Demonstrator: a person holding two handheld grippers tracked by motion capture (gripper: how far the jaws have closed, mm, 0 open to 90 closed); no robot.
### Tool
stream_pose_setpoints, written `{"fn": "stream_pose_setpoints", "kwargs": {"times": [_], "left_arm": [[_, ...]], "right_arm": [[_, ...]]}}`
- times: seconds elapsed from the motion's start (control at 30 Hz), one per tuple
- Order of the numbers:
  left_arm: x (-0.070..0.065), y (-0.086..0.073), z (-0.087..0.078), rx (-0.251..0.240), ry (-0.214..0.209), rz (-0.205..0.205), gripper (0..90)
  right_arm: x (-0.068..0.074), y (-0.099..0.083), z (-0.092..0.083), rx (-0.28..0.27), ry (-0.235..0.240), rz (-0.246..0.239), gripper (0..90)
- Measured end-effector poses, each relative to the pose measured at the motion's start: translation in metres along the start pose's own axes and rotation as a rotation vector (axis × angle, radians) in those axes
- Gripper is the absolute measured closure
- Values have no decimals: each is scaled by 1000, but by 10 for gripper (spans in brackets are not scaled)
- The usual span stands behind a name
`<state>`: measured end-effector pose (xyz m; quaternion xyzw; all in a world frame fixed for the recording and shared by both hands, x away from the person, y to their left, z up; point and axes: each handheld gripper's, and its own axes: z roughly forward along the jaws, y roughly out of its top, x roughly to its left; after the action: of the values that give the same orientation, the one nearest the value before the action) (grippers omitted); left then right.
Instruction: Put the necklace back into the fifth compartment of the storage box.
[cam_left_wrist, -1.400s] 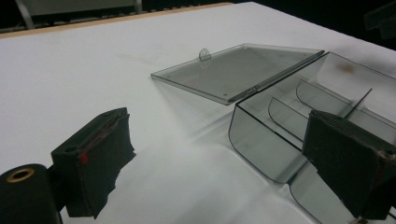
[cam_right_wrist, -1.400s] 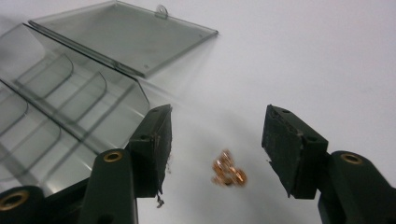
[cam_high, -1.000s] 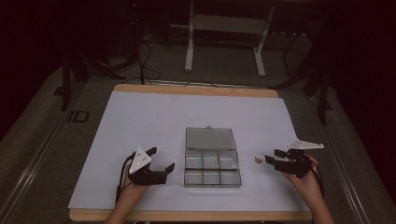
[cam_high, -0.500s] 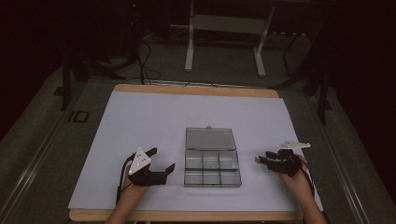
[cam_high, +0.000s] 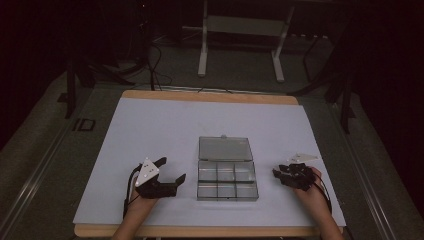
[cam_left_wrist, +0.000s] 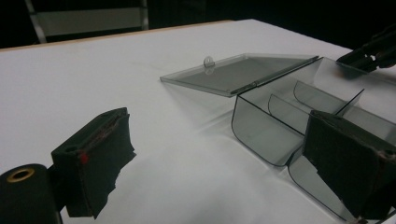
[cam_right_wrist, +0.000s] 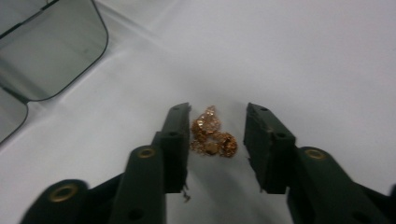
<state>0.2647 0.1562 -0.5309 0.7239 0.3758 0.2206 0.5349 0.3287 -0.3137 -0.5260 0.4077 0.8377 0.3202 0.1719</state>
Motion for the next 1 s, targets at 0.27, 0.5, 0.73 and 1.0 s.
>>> {"fn": "stream_pose_setpoints", "kwargs": {"times": [0.27,0.5,0.73,1.0], "left_arm": [[0,0,0,1,1,0,88],[0,0,1,2,1,1,88],[2,0,0,0,5,-2,88],[1,-1,1,4,3,3,88]], "right_arm": [[-1,3,1,21,15,22,834],[1,5,1,23,-10,49,888],[-2,7,-3,7,-2,60,890],[-2,16,-24,-51,7,60,890]]}}
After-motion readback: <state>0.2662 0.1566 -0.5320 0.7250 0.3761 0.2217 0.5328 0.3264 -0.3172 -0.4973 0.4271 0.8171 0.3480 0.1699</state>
